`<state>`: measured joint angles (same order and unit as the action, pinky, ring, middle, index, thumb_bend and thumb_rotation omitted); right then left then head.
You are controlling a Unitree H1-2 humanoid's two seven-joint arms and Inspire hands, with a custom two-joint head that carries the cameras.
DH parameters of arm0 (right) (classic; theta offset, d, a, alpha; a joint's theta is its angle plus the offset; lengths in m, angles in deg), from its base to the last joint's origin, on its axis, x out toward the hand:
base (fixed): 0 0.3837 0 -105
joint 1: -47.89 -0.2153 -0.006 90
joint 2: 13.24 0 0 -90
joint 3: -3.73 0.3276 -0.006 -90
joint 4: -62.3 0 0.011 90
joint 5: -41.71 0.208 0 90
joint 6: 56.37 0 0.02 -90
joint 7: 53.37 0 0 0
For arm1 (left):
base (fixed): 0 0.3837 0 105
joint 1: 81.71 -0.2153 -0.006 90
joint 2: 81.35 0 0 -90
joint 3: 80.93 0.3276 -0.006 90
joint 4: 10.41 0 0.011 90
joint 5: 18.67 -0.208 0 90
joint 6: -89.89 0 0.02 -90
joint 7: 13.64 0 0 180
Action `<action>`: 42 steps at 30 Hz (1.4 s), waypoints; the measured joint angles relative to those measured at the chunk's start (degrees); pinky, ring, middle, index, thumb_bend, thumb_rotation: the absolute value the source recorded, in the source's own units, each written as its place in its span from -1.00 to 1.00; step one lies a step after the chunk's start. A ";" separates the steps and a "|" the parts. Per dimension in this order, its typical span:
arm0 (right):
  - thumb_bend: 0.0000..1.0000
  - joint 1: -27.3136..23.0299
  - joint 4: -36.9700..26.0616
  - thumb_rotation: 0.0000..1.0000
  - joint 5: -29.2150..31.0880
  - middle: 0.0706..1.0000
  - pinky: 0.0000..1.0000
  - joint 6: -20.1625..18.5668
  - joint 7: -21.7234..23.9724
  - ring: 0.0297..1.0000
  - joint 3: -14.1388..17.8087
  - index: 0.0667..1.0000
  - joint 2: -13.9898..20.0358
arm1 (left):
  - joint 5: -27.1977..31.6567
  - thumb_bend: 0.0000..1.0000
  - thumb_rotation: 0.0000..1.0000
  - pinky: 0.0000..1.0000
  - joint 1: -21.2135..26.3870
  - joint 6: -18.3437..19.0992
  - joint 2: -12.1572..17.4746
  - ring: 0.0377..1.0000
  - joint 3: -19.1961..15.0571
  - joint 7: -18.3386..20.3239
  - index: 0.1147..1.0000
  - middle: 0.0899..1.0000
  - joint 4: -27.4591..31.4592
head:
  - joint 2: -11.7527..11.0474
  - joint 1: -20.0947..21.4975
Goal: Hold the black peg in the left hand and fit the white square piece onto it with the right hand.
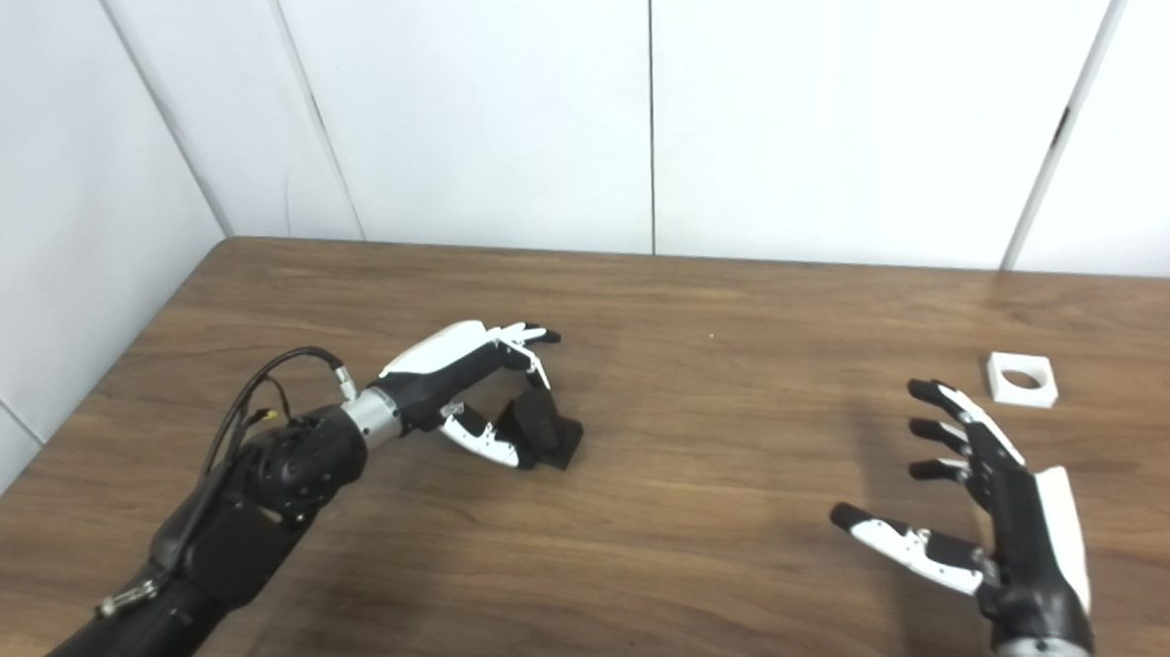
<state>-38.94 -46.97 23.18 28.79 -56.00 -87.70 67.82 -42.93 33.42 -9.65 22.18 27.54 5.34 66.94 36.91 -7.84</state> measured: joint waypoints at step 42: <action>0.56 -0.16 1.40 -0.39 -3.57 0.76 0.40 0.56 -2.70 0.59 -2.83 0.59 -1.48 | -6.39 0.04 -0.86 1.00 -7.41 -2.96 -13.07 1.00 4.97 -2.64 -0.15 0.89 8.65 | 3.61 15.93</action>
<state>-39.10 -45.57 19.61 29.35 -58.70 -90.53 66.34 -49.32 26.01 -12.61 9.11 32.51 2.70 75.59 40.52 8.09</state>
